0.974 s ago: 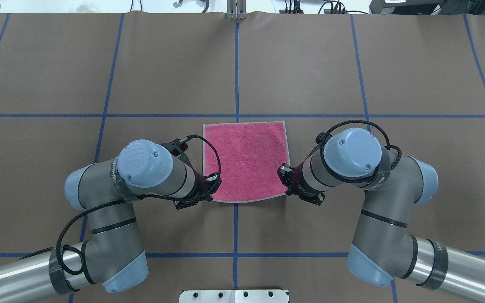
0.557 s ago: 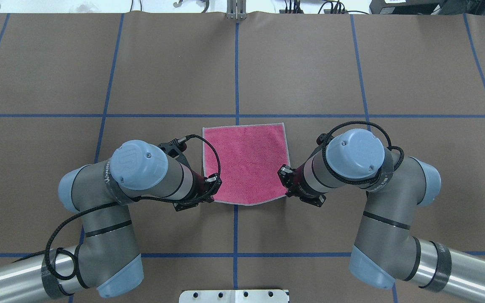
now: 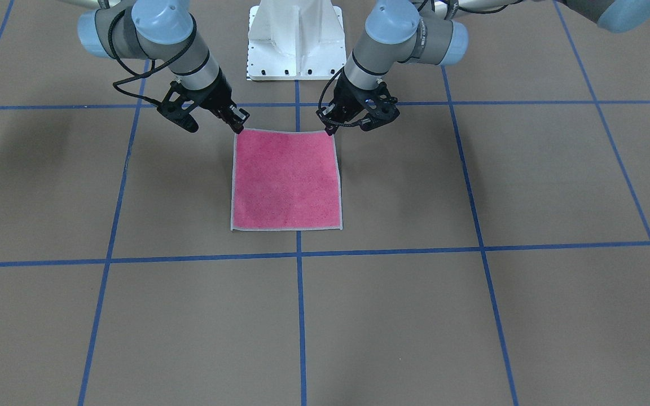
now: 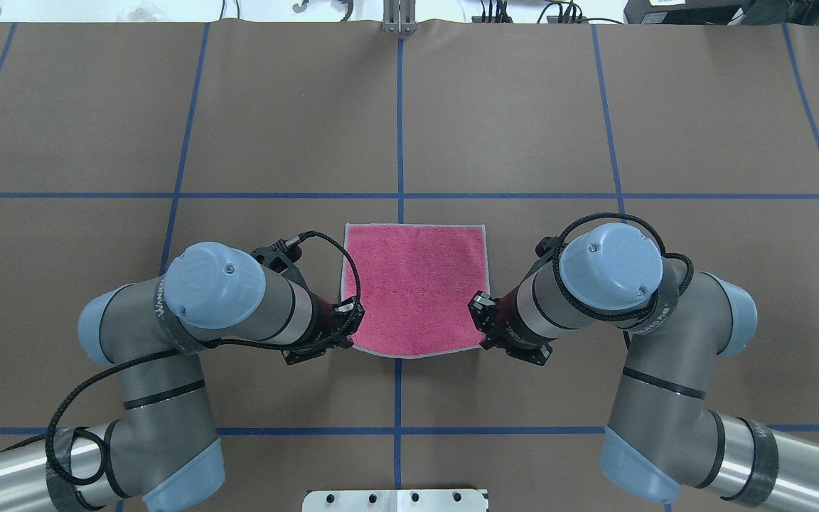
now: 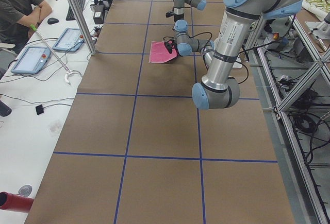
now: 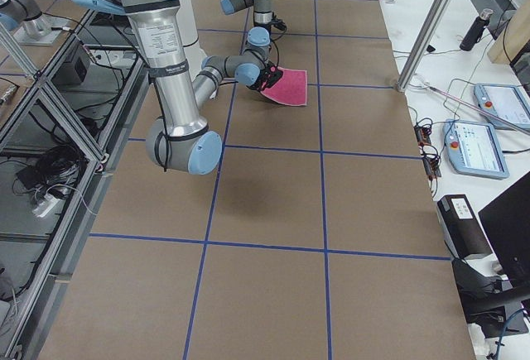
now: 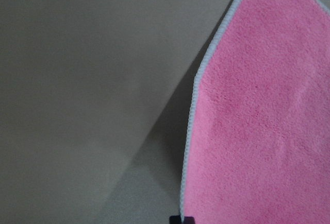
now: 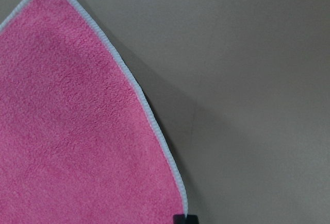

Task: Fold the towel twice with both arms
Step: 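Lift both near corners and fold them over toward the far edge, then open both grippers and release the folded towel edge, then lower the right gripper and grasp the folded towel's end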

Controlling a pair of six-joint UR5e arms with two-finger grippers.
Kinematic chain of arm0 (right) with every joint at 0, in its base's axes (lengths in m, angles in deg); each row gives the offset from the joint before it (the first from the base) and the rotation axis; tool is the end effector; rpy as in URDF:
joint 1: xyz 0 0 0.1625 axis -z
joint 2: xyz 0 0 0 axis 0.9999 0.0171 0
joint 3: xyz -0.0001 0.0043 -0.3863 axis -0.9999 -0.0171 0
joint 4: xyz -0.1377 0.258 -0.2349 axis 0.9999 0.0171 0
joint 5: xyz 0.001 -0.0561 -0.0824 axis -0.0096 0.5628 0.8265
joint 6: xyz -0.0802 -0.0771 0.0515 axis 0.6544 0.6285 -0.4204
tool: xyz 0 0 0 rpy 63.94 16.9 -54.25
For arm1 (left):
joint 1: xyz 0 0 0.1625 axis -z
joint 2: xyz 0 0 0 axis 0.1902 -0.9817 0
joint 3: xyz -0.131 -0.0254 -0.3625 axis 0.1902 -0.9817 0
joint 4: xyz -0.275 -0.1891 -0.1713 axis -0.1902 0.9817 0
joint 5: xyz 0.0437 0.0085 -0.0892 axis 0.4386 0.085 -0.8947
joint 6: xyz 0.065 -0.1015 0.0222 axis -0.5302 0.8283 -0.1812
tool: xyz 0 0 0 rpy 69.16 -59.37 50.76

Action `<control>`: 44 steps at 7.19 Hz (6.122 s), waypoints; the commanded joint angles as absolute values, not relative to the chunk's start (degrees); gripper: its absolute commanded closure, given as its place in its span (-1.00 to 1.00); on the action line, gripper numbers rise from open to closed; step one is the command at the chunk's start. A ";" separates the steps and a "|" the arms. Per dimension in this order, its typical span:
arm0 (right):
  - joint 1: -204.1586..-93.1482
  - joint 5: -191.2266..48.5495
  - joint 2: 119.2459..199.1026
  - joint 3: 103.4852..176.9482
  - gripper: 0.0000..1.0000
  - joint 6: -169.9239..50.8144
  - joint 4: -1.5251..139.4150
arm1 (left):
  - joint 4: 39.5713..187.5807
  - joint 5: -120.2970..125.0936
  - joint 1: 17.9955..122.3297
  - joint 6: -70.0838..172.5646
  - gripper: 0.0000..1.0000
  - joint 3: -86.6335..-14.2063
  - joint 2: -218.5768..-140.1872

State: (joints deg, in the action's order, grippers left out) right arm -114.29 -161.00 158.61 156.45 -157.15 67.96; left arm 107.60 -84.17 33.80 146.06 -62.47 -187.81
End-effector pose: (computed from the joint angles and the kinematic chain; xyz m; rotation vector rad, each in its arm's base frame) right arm -0.4661 -0.3151 0.2843 -0.3617 -0.9501 0.6009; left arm 0.5123 -0.3190 0.2416 -0.2572 1.0802 -0.4943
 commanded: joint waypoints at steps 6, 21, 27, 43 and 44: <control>-122.75 -165.45 153.63 148.32 1.00 -157.22 68.40 | 108.21 -84.09 40.30 145.41 1.00 -56.87 -192.80; -126.73 -166.09 145.35 136.17 1.00 -156.43 67.96 | 114.37 -84.17 45.33 144.35 1.00 -40.66 -199.51; -126.73 -165.83 145.09 135.38 -1.00 -156.61 68.05 | 114.54 -84.26 45.33 144.26 -0.46 -40.66 -199.60; -118.20 -153.61 147.73 139.41 1.00 -178.05 68.66 | 114.28 -85.84 47.79 144.44 -0.53 -41.45 -199.51; -118.20 -153.61 148.60 140.99 1.00 -178.05 68.66 | 114.37 -85.84 47.79 144.44 -0.54 -41.45 -199.51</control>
